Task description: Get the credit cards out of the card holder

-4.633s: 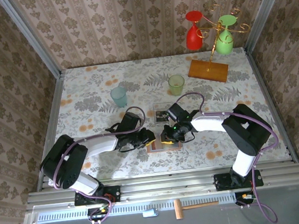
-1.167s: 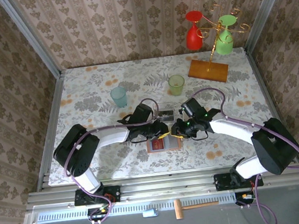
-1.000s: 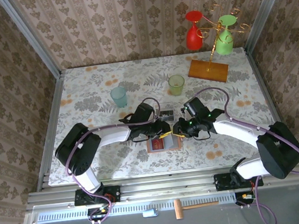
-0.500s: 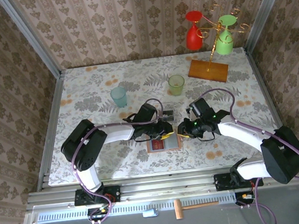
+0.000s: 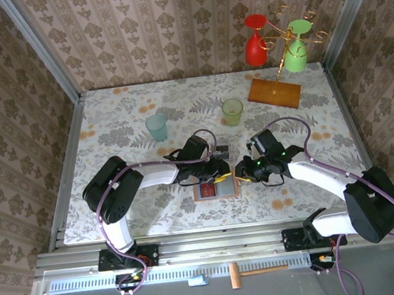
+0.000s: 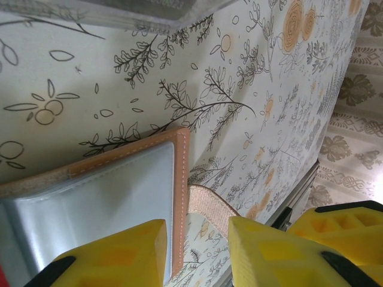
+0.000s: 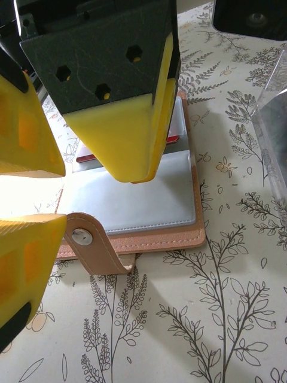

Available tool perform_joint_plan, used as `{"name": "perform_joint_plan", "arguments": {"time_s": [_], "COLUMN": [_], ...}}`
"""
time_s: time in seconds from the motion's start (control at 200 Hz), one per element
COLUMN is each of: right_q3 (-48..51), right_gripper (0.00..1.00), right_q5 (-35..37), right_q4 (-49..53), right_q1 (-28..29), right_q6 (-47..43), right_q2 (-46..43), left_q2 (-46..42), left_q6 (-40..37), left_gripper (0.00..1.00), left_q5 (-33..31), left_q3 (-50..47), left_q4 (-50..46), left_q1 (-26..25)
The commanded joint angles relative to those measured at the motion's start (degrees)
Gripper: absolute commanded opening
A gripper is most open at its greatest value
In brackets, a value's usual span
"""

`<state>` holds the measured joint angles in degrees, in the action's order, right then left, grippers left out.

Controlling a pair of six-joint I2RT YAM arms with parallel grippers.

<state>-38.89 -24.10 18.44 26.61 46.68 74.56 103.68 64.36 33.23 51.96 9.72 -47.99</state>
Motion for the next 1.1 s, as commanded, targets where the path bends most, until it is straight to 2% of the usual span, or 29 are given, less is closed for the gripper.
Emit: {"name": "perform_joint_plan", "arguments": {"time_s": [0.0,0.575,1.095], "right_q3": [0.05,-3.23,-10.49], "right_gripper": [0.23,0.23,0.23], "right_q5": [-0.86,-3.48,-3.78], "right_q4": [0.35,-2.25,-2.97], "right_q1": [-0.23,0.28,5.56], "right_q6": [-0.18,0.96,1.21], "right_q2": [-0.52,4.13,13.69], "left_q2": [0.07,-7.37,-15.89], "left_q6": [0.42,0.24,0.77], "left_gripper": [0.33,0.33,0.33], "left_q5": [0.70,-1.02,-3.20], "left_q3": [0.99,-5.12,-14.04], "left_q4": [0.50,0.24,0.51], "left_q1": [-0.24,2.20,4.85]}}
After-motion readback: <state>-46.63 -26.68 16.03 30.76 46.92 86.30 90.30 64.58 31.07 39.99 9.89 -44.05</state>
